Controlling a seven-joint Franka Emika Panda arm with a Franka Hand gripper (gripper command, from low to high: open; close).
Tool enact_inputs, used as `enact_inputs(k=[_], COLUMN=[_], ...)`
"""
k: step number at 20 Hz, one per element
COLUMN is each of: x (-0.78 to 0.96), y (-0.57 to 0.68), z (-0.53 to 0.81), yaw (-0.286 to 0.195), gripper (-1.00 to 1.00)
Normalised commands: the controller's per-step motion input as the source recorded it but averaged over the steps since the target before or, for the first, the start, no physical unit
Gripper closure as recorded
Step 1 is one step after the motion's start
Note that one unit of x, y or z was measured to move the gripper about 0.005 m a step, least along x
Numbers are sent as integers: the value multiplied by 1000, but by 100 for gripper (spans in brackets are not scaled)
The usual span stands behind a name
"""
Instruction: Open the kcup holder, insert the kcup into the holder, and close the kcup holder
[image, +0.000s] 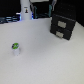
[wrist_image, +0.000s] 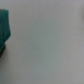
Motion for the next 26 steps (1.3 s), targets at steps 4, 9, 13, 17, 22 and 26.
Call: enact_inputs(k=[4,9,13,17,22,26], x=[-422,-408,-342,-327,-312,-320], y=[595,604,640,662,676,644], z=[86,69,17,13,12,-54], yaw=[-173,-184,-195,-193,-191,-197], gripper=[-100,-100,-100,-100,-100,-100])
